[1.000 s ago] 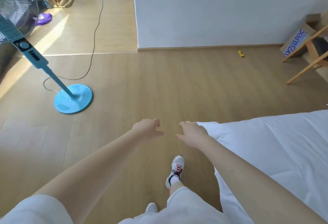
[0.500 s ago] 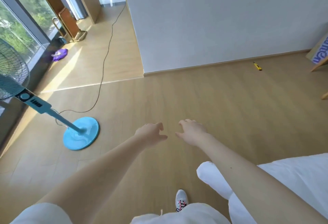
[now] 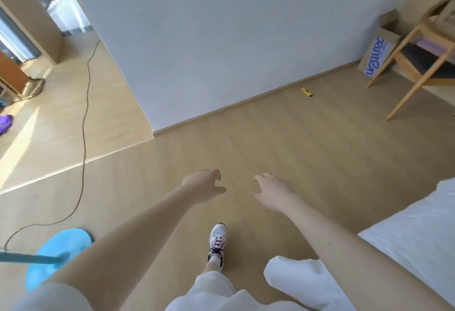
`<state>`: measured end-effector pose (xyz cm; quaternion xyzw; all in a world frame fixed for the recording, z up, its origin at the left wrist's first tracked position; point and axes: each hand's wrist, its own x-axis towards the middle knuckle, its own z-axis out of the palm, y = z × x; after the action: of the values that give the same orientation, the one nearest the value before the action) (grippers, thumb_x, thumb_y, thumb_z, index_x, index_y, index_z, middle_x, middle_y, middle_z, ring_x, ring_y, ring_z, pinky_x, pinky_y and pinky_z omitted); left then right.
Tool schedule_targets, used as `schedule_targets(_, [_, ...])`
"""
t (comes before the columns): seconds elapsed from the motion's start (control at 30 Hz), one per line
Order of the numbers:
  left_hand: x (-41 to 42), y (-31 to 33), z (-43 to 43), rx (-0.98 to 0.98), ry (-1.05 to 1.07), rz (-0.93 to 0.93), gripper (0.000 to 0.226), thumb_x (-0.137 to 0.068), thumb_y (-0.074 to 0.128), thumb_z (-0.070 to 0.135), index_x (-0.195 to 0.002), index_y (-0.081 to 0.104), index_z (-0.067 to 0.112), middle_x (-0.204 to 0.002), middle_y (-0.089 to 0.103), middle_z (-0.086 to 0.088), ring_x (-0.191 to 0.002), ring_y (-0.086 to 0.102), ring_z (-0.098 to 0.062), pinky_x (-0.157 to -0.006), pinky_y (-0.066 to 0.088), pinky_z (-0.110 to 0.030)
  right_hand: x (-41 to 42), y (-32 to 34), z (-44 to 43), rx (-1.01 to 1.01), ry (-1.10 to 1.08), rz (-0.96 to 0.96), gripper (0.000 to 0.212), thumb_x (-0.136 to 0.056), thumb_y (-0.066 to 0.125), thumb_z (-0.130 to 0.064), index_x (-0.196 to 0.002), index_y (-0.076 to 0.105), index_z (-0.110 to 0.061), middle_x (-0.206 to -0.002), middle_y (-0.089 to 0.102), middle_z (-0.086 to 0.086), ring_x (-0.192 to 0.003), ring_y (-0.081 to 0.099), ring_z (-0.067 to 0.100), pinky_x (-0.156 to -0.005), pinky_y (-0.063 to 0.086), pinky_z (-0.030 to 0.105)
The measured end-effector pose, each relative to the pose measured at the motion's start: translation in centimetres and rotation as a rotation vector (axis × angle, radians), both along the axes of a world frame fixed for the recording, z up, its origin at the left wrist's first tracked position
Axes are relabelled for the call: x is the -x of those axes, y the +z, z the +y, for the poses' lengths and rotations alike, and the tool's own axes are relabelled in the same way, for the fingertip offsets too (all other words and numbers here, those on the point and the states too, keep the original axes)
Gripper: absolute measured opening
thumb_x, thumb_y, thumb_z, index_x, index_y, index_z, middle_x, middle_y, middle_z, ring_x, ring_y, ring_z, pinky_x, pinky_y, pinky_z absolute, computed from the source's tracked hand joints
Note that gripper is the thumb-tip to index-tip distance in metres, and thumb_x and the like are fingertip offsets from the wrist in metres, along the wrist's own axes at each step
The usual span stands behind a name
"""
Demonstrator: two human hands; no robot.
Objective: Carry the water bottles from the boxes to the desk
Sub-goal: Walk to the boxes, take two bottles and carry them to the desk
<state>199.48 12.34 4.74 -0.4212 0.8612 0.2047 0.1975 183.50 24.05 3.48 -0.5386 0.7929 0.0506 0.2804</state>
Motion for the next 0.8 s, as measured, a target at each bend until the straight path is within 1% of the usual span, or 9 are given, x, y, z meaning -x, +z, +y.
schedule_targets(0.1, [3.6, -0.2, -5.2, 0.009, -0.07, 0.039, 0.044, -0.094, 0.051, 0.046, -0.132, 0.046, 0.025, -0.129, 0.054, 0.002, -0.122, 0.045, -0.02, -0.09, 0.044, -0.033, 2.6, -0.2, -3.2, 0.014, -0.08, 0.018, 0.053, -0.1, 0.042, -0.046, -0.145, 0.035, -0.02, -0.147, 0.041, 0.0, -0.133, 0.041, 0.023, -0.1, 0.04, 0.038])
schedule_targets(0.2, [6.9, -0.5, -9.7, -0.004, -0.161, 0.032, 0.045, -0.095, 0.05, 0.046, -0.134, 0.045, 0.024, -0.13, 0.053, 0.002, -0.126, 0.042, -0.02, -0.088, 0.042, -0.033, 5.1, 0.2, -6.9, 0.006, -0.15, 0.038, 0.052, -0.1, 0.042, -0.046, -0.145, 0.036, -0.02, -0.146, 0.042, 0.0, -0.132, 0.041, 0.023, -0.1, 0.04, 0.038])
schedule_targets(0.33, [10.7, -0.8, -14.6, -0.032, -0.271, 0.014, 0.045, -0.095, 0.05, 0.045, -0.134, 0.045, 0.023, -0.13, 0.053, 0.001, -0.125, 0.043, -0.021, -0.085, 0.039, -0.031, 7.9, 1.2, -11.6, -0.034, -0.227, 0.041, 0.052, -0.1, 0.041, -0.046, -0.145, 0.036, -0.02, -0.145, 0.043, -0.001, -0.131, 0.043, 0.023, -0.098, 0.043, 0.039])
schedule_targets(0.47, [14.6, -0.9, -18.7, -0.055, -0.357, 0.017, 0.044, -0.095, 0.049, 0.044, -0.134, 0.044, 0.023, -0.13, 0.053, 0.001, -0.124, 0.043, -0.02, -0.084, 0.04, -0.031, 10.4, 1.4, -14.8, -0.068, -0.3, 0.056, 0.053, -0.1, 0.041, -0.048, -0.144, 0.037, -0.021, -0.145, 0.044, -0.001, -0.131, 0.043, 0.023, -0.1, 0.041, 0.038])
schedule_targets(0.63, [19.4, -1.8, -21.1, -0.072, -0.456, -0.002, 0.044, -0.096, 0.049, 0.045, -0.134, 0.044, 0.024, -0.13, 0.052, 0.002, -0.123, 0.044, -0.019, -0.082, 0.04, -0.031, 13.2, 1.3, -15.9, -0.108, -0.396, 0.045, 0.053, -0.1, 0.04, -0.048, -0.145, 0.037, -0.019, -0.145, 0.044, 0.0, -0.131, 0.042, 0.023, -0.1, 0.04, 0.038])
schedule_targets(0.8, [24.8, -2.1, -20.9, -0.1, -0.552, -0.022, 0.045, -0.095, 0.049, 0.044, -0.135, 0.044, 0.023, -0.131, 0.052, 0.002, -0.123, 0.046, -0.02, -0.09, 0.043, -0.033, 16.6, 1.4, -15.2, -0.137, -0.487, 0.038, 0.054, -0.101, 0.038, -0.047, -0.146, 0.035, -0.019, -0.145, 0.043, 0.002, -0.132, 0.041, 0.024, -0.1, 0.04, 0.039])
